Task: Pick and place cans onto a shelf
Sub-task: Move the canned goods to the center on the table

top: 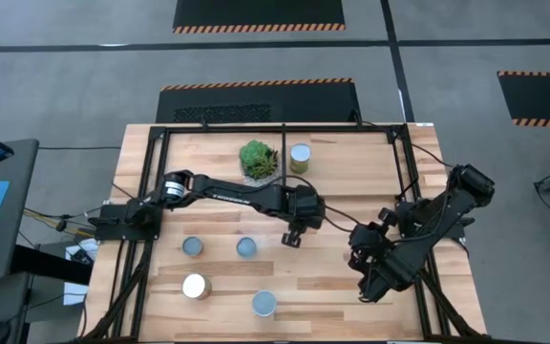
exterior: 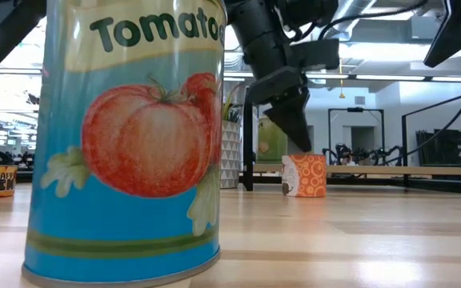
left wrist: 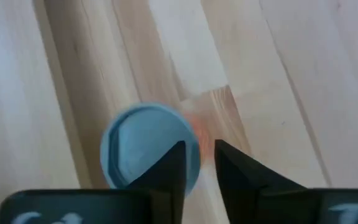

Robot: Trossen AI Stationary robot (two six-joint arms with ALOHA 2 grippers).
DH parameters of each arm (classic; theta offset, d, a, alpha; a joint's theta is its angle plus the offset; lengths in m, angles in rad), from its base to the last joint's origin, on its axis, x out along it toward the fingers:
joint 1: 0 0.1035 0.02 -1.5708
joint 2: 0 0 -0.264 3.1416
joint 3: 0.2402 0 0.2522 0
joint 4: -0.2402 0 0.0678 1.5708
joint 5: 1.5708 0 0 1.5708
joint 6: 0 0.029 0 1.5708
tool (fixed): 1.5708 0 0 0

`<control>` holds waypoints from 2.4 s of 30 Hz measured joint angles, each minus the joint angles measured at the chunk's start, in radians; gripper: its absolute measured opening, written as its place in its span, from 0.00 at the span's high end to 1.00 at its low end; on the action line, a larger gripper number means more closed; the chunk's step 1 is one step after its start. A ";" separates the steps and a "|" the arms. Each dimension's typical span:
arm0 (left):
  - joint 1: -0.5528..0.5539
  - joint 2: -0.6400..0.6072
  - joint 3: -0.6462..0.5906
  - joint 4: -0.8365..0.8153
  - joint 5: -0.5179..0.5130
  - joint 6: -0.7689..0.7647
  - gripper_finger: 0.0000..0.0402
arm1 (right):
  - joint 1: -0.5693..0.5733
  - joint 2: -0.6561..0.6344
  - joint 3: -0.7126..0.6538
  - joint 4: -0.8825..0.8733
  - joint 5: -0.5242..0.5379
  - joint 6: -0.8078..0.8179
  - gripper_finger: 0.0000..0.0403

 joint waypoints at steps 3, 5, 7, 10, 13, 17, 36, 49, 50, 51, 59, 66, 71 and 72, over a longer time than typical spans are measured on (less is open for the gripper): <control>0.000 -0.001 0.004 0.001 0.000 -0.006 0.73 | 0.000 0.000 0.000 0.000 0.000 0.001 0.77; 0.000 -0.007 0.005 -0.028 -0.014 -0.007 0.70 | 0.001 0.000 0.000 0.000 -0.001 0.001 0.77; -0.002 -0.015 0.032 -0.099 -0.058 -0.008 0.67 | 0.005 0.000 0.000 0.000 -0.001 0.001 0.77; -0.012 -0.038 0.089 -0.298 -0.149 -0.061 0.66 | 0.014 0.000 0.000 -0.001 -0.001 0.001 0.77; -0.027 -0.053 0.139 -0.468 -0.207 -0.148 0.66 | 0.024 0.001 0.000 0.006 -0.001 0.001 0.77; -0.049 -0.087 0.173 -0.706 -0.219 -0.277 0.65 | 0.027 0.000 0.000 0.026 -0.001 0.002 0.77; -0.394 -0.814 -0.638 -0.674 -0.146 -1.119 0.65 | -0.035 0.003 -0.111 0.122 0.098 0.124 0.77; -0.644 -0.853 -0.991 -0.382 0.472 -1.550 0.74 | -0.204 0.003 -0.112 0.189 0.100 -0.042 0.77; -0.660 -0.846 -0.999 -0.318 0.489 -1.563 0.76 | -0.208 0.003 -0.112 0.193 0.099 -0.052 0.77; -0.675 -0.838 -1.007 -0.238 0.494 -1.579 0.78 | -0.208 0.003 -0.112 0.196 0.100 -0.059 0.77; -0.664 -0.745 -1.019 0.035 0.155 -1.573 0.99 | -0.208 0.003 -0.112 0.172 0.103 -0.066 0.77; -0.576 -0.686 -0.918 0.007 0.092 -1.349 1.00 | -0.218 0.003 -0.112 0.134 0.104 -0.066 0.77; -0.632 -0.696 -0.893 -0.293 0.112 -1.456 1.00 | -0.219 0.003 -0.112 0.131 0.105 -0.066 0.77; -0.641 -0.696 -0.893 -0.360 0.108 -1.487 1.00 | -0.219 0.003 -0.112 0.132 0.105 -0.065 0.77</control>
